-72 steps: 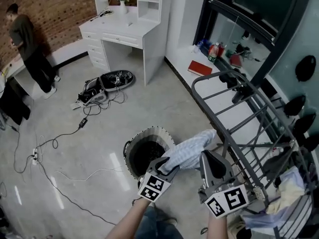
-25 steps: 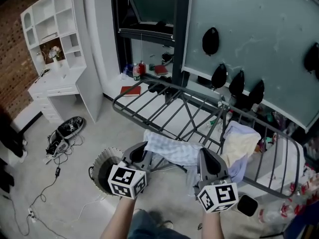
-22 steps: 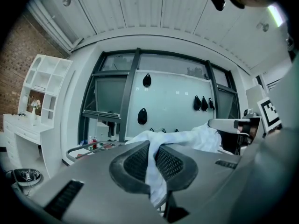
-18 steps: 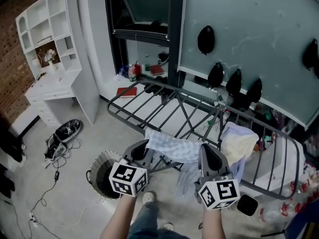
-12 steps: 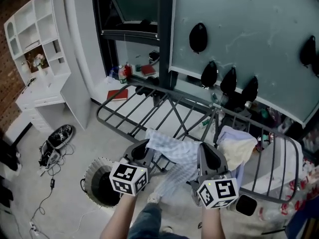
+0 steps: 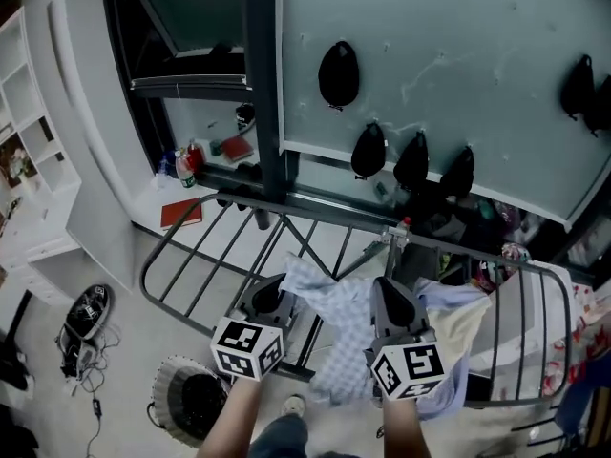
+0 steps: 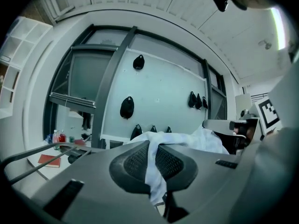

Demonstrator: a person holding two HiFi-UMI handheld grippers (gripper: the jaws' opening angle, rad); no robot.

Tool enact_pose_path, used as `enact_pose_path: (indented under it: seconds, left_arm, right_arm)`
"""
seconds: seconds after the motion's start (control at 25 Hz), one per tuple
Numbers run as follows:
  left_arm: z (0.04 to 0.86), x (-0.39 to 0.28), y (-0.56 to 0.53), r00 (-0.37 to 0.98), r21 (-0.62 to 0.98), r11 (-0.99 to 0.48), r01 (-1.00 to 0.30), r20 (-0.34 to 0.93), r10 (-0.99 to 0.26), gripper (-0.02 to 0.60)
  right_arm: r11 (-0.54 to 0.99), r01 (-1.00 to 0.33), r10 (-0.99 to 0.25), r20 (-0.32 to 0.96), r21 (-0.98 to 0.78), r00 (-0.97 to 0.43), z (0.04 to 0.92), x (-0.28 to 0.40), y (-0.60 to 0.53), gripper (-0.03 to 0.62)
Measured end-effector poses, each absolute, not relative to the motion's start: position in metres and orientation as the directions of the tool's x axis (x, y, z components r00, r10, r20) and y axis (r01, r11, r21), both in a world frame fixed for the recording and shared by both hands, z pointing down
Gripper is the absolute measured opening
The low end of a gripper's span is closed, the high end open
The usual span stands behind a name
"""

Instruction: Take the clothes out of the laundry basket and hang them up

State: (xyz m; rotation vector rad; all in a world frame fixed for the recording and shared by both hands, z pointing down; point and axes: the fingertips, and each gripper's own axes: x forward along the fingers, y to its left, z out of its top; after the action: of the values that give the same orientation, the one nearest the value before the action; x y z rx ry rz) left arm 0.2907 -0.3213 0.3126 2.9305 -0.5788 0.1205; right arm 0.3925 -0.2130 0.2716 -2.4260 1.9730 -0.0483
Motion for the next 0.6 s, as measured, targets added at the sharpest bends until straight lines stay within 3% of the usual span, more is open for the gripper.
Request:
enact_pose_path:
  seconds: [0.6]
  left_arm:
    - [0.346,0.411,-0.407,0.968,0.172,-0.959,-0.223,0.159,-0.196,0.035]
  right_arm:
    - [-0.409,-0.913,-0.907,0.11,0.011,0.407,0.306,0.513,-0.305,0.015]
